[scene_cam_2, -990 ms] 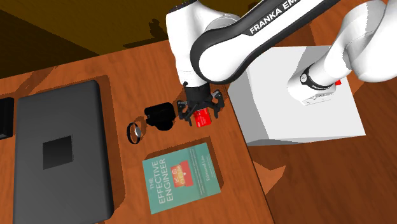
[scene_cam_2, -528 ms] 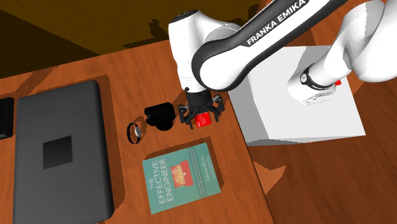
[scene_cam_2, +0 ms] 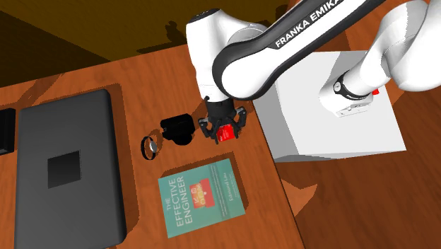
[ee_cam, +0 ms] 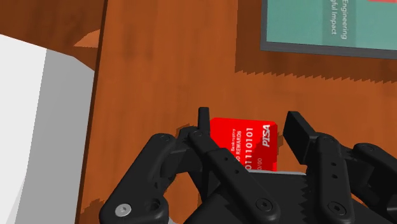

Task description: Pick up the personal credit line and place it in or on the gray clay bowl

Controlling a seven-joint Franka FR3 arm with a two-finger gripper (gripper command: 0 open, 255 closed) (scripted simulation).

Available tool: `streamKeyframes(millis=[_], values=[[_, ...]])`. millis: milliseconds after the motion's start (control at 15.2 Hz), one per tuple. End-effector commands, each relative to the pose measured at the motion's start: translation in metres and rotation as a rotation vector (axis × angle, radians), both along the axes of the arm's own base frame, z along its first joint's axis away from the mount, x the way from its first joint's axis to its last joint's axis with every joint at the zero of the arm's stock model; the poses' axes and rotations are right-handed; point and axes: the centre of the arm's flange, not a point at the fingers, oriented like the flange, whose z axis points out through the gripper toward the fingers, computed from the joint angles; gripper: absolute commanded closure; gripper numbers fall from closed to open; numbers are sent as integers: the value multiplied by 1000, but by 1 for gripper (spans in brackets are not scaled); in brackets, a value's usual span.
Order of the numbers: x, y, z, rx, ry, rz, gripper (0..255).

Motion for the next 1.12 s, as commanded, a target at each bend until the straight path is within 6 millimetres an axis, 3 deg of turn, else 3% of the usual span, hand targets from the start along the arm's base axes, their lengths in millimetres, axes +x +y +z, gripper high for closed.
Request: streamKeyframes(millis=[0, 264, 1056], values=[[0, 1, -5, -3, 3, -1, 255], [-1, 0, -5, -3, 3, -1, 255], [-1, 0, 58, -3, 3, -1, 255]])
